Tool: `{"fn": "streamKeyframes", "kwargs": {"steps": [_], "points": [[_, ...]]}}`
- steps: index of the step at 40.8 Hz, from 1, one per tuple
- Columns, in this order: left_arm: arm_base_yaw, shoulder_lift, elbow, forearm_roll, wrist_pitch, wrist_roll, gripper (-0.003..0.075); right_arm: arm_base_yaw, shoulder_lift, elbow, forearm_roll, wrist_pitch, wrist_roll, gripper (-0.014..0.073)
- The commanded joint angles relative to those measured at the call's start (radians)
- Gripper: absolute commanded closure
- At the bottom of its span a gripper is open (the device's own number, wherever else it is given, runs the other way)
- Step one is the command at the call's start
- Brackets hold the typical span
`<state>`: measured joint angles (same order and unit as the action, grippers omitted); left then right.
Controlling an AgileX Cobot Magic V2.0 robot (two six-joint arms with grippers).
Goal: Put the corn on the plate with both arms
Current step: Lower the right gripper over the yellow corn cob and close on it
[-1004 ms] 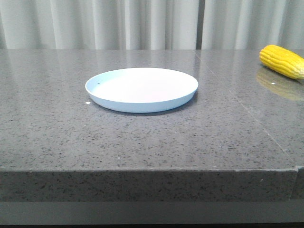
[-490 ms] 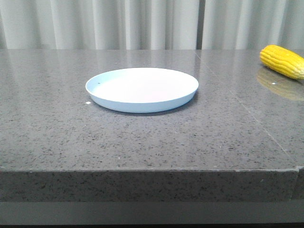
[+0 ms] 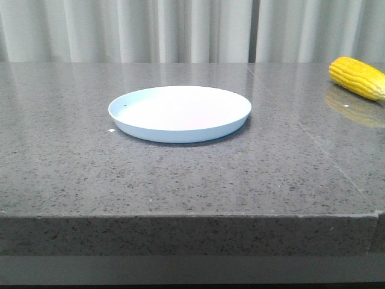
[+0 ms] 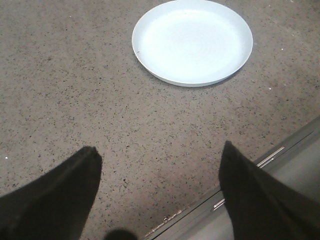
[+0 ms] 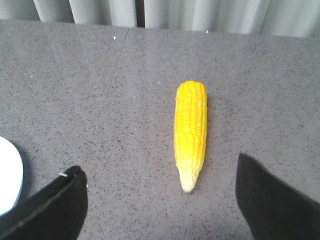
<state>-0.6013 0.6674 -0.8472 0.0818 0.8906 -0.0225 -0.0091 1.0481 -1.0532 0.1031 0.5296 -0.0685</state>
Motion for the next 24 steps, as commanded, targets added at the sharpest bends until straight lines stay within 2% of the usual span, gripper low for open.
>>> {"fn": "streamKeyframes", "kwargs": {"steps": [1,13,24], "points": [[-0.007,0.000,-0.026,0.007,-0.075,-0.010,0.0239,-0.025,0.103,-0.163,-0.002,0.035,-0.004,-0.0033],[-0.007,0.000,-0.026,0.007,-0.075,-0.010,0.0239,-0.090,0.417,-0.506,-0.002,0.273,-0.005,-0.0033],[-0.007,0.000,-0.026,0.007,-0.075,-0.010,0.0239,-0.088,0.633,-0.675,-0.001,0.336,-0.005,-0.0033]]}}
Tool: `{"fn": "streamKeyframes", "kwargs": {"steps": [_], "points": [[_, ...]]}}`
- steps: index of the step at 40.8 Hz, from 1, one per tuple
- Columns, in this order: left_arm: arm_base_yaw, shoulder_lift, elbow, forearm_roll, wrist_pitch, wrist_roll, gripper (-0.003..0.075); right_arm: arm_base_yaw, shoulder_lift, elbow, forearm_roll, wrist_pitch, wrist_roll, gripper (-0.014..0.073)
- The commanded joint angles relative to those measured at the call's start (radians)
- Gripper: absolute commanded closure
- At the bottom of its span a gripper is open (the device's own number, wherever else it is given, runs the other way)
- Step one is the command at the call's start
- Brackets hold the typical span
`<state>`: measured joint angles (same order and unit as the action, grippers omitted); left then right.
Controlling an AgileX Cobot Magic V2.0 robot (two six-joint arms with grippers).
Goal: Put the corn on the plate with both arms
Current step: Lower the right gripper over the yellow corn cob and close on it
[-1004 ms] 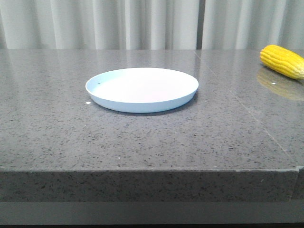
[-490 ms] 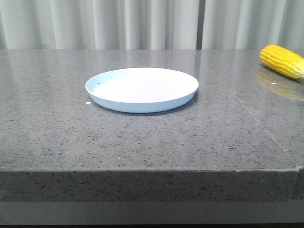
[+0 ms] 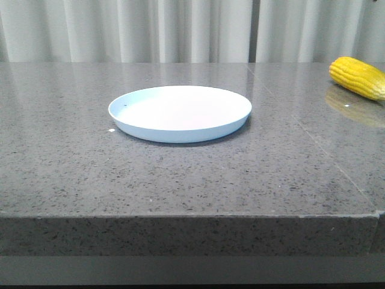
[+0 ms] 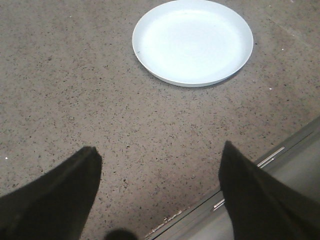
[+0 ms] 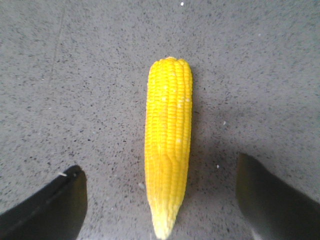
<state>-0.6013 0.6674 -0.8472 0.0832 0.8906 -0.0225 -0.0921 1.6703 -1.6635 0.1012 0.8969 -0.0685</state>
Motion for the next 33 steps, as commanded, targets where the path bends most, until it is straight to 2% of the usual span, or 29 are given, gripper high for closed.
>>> {"fn": "streamKeyframes", "kwargs": {"steps": [1,14,33], "points": [[-0.007,0.000,-0.026,0.005,-0.077,-0.010,0.0239,-0.005,0.024,-0.071,0.001,-0.032,-0.006,-0.0033],[-0.007,0.000,-0.026,0.005,-0.077,-0.010,0.0239,-0.005,0.164,-0.088,0.001,-0.079,-0.006,-0.0031],[-0.007,0.000,-0.026,0.005,-0.077,-0.010,0.0239,-0.005,0.263,-0.086,0.001,-0.190,-0.006,-0.0031]]}}
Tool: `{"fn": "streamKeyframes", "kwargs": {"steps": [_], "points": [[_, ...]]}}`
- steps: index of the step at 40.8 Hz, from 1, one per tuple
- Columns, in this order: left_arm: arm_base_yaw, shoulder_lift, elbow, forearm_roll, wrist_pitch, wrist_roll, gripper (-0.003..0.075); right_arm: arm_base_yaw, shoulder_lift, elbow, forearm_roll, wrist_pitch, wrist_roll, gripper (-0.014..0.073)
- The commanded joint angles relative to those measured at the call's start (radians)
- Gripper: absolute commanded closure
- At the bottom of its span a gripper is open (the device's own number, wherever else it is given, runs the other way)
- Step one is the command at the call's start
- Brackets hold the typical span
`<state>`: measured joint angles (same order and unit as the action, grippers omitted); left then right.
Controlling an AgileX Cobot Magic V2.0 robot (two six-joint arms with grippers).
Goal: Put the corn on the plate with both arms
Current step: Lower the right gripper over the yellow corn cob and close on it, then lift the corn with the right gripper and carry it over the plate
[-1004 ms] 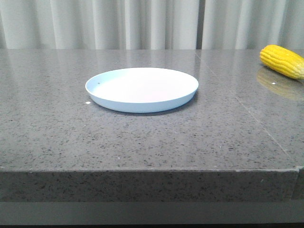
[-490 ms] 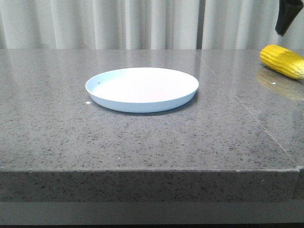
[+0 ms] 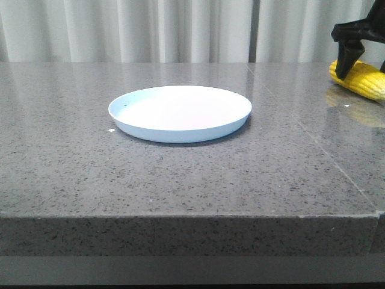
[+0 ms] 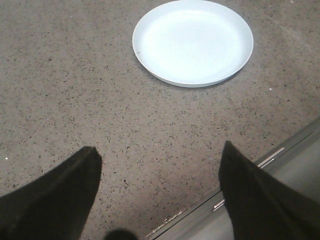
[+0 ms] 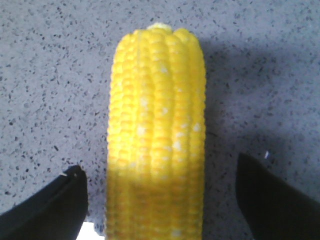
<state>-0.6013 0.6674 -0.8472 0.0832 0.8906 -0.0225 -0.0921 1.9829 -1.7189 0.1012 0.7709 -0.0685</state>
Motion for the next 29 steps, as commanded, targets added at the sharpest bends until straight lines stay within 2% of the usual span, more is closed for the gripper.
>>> {"fn": "streamKeyframes", "kwargs": {"steps": [1,6,14,18,29], "points": [[-0.007,0.000,-0.026,0.005,-0.077,-0.010,0.0239,-0.005,-0.048,-0.030,0.001,-0.065,-0.006,-0.0029],[-0.007,0.000,-0.026,0.005,-0.077,-0.010,0.0239,-0.005,-0.047,-0.030,0.001,-0.071,-0.008,0.0021],[-0.007,0.000,-0.026,0.005,-0.077,-0.010,0.0239,-0.005,-0.047,-0.030,0.002,-0.042,-0.020,0.0277],[-0.007,0.000,-0.026,0.005,-0.077,-0.010,0.0239,-0.005,-0.047,-0.030,0.002,-0.023,-0.024,0.0364],[-0.007,0.000,-0.026,0.005,-0.077,-0.010,0.0239,-0.005,-0.088,-0.030,0.013,0.027,-0.024,0.0378]]}}
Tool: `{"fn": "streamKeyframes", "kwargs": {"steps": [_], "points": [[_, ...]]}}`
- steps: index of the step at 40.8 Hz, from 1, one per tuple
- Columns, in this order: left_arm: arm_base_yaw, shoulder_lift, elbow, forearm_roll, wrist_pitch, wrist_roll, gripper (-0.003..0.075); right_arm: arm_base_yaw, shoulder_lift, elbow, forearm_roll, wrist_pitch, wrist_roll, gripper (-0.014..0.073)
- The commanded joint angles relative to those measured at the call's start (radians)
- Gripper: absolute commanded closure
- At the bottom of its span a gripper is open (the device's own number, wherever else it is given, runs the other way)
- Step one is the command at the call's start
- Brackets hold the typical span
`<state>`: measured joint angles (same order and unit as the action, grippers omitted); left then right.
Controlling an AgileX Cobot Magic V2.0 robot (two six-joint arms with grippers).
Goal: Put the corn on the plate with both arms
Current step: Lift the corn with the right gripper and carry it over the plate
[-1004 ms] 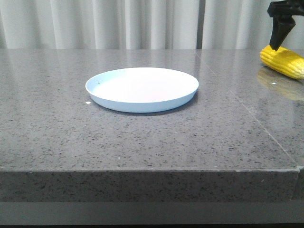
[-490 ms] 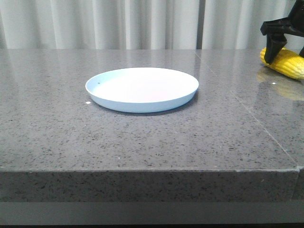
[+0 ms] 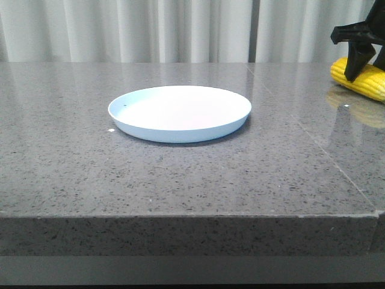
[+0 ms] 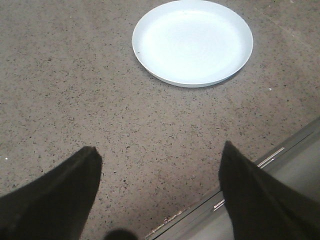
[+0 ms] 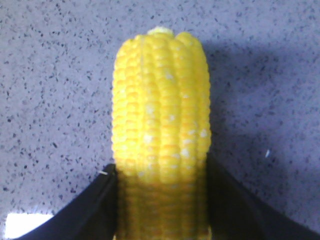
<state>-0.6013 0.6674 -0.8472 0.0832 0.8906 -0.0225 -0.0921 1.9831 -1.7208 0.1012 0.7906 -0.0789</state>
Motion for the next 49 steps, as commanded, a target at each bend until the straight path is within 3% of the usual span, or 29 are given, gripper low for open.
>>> {"fn": "streamKeyframes", "kwargs": {"steps": [1,12,24,40,49], "points": [[-0.007,0.000,-0.026,0.005,-0.077,-0.010,0.0239,-0.005,-0.097,-0.028,0.014,0.011,-0.013,0.0378],[-0.007,0.000,-0.026,0.005,-0.077,-0.010,0.0239,0.023,-0.245,-0.028,0.077,0.044,-0.025,0.0378],[-0.007,0.000,-0.026,0.005,-0.077,-0.010,0.0239,0.195,-0.376,-0.028,0.177,0.102,-0.087,0.0378],[-0.007,0.000,-0.026,0.005,-0.077,-0.010,0.0239,0.486,-0.296,-0.024,0.213,0.099,-0.091,0.0378],[-0.007,0.000,-0.026,0.005,-0.077,-0.010,0.0239,0.534,-0.194,-0.024,0.224,0.014,-0.031,0.0377]]}}
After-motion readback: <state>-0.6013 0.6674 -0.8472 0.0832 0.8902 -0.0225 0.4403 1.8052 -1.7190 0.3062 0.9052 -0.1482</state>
